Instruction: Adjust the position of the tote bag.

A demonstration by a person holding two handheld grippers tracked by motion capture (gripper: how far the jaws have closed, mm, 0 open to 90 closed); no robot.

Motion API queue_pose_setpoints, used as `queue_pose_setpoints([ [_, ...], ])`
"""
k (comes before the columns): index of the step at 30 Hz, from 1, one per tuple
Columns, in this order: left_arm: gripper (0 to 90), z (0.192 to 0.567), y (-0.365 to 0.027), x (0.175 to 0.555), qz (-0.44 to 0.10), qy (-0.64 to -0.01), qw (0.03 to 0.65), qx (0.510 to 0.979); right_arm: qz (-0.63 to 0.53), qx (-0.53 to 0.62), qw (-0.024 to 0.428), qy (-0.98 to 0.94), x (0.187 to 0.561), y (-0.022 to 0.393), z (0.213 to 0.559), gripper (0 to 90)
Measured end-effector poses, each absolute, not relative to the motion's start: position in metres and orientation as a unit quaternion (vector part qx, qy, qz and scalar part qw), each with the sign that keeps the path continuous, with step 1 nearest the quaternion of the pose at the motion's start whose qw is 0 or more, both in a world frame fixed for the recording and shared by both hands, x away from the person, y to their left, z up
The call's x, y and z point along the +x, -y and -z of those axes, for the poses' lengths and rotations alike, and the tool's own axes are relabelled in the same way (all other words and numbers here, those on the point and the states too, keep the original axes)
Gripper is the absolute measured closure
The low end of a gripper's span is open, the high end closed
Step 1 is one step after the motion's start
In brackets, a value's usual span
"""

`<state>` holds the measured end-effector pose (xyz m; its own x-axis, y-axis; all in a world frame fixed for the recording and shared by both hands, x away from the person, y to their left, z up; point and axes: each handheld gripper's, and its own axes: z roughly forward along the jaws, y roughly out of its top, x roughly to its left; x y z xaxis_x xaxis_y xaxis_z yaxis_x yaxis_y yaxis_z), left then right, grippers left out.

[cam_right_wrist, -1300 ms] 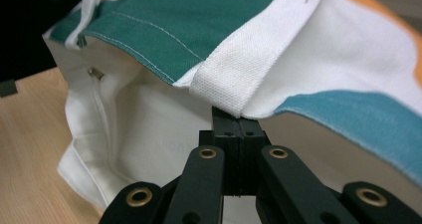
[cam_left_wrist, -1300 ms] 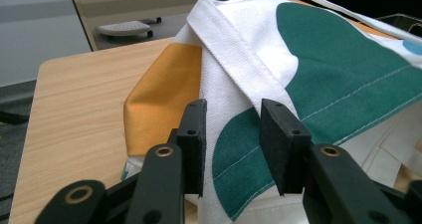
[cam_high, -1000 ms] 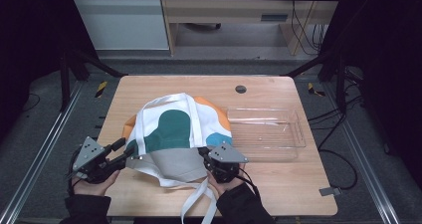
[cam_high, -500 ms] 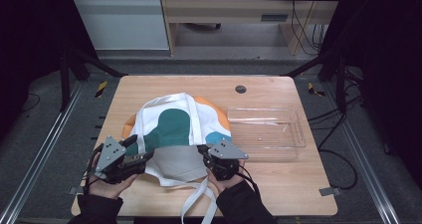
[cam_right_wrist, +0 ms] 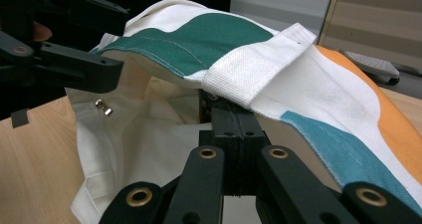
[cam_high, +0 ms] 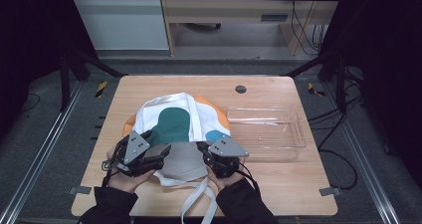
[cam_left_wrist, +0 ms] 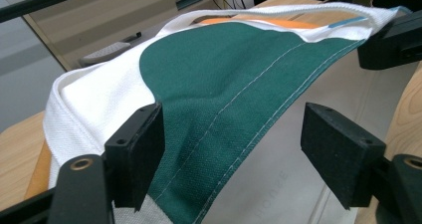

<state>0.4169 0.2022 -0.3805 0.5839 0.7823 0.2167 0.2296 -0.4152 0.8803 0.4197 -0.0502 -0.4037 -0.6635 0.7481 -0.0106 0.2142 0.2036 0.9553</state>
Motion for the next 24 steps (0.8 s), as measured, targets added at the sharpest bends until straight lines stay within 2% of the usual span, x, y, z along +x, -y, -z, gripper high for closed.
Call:
queue_pose_setpoints([
  [7, 35.2, 0.385, -0.198, 0.422, -0.328, -0.333, 0.415, 0.780, -0.538, 0.325, 0.246, -0.738, 0.420, 0.048, 0.404, 90.0],
  [9, 43.5, 0.385, -0.198, 0.423, -0.330, -0.336, 0.414, 0.779, -0.537, 0.322, 0.247, -0.739, 0.420, 0.047, 0.405, 90.0],
  [10, 43.5, 0.385, -0.198, 0.423, -0.325, -0.338, 0.414, 0.780, -0.537, 0.322, 0.247, -0.739, 0.420, 0.047, 0.405, 90.0],
  [13, 53.6, 0.386, -0.196, 0.423, -0.327, -0.337, 0.405, 0.784, -0.535, 0.321, 0.246, -0.742, 0.420, 0.045, 0.406, 90.0],
  [14, 53.6, 0.386, -0.195, 0.424, -0.327, -0.336, 0.401, 0.787, -0.535, 0.321, 0.246, -0.742, 0.420, 0.045, 0.406, 90.0],
  [15, 60.1, 0.387, -0.194, 0.424, -0.322, -0.336, 0.396, 0.792, -0.534, 0.320, 0.246, -0.743, 0.420, 0.045, 0.406, 90.0],
  [19, 72.0, 0.388, -0.196, 0.426, -0.308, -0.342, 0.398, 0.793, -0.531, 0.319, 0.242, -0.747, 0.419, 0.044, 0.410, 90.0],
  [24, 82.3, 0.388, -0.197, 0.429, -0.301, -0.352, 0.406, 0.788, -0.526, 0.319, 0.237, -0.752, 0.418, 0.041, 0.418, 90.0],
])
